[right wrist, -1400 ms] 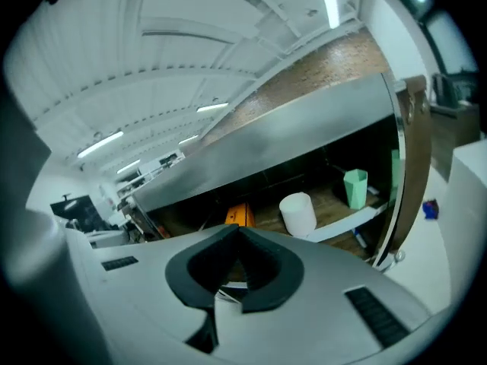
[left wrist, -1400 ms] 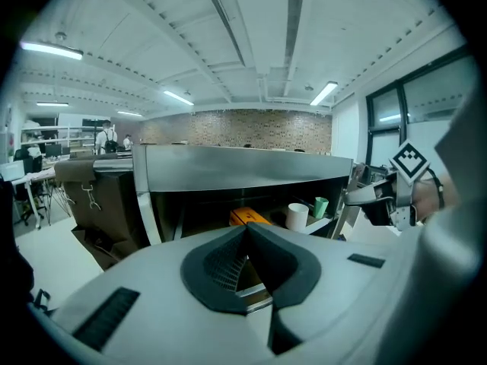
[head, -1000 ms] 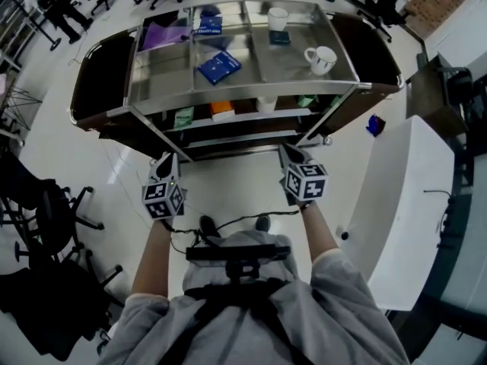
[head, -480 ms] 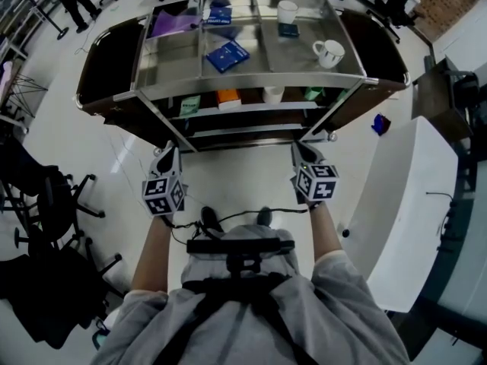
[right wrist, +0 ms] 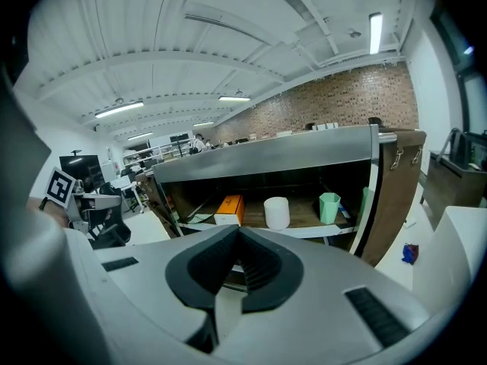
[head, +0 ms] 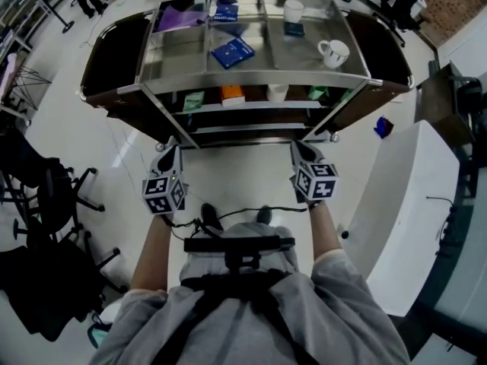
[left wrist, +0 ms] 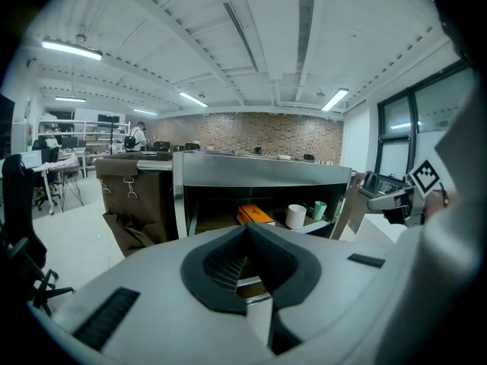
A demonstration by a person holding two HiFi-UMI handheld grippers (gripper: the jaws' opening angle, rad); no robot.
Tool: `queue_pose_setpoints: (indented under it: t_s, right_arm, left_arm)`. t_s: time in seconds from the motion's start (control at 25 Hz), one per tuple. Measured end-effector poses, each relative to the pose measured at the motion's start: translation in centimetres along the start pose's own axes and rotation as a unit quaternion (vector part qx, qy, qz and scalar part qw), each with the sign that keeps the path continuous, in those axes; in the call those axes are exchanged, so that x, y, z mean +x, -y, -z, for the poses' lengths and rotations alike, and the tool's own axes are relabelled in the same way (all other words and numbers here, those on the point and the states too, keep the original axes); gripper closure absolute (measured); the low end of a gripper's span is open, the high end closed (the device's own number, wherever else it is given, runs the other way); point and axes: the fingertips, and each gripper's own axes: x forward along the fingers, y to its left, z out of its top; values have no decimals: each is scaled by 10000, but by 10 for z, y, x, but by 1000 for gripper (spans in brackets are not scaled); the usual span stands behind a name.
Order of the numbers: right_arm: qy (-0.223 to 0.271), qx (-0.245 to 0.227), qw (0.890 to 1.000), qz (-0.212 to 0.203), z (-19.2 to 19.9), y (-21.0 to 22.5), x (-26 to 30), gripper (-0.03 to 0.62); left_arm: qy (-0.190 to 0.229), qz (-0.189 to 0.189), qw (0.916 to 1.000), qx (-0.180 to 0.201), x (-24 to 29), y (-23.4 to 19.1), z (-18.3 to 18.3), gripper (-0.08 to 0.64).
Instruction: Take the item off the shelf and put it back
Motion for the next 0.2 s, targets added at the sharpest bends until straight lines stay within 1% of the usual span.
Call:
queue_pose_setpoints:
  t_s: [0.2]
  right_arm:
    - [60, -41, 10000, -53, -5, -2, 3, 587]
  left_arm:
    - [34, -60, 10000, -6, -3, -4, -1, 554]
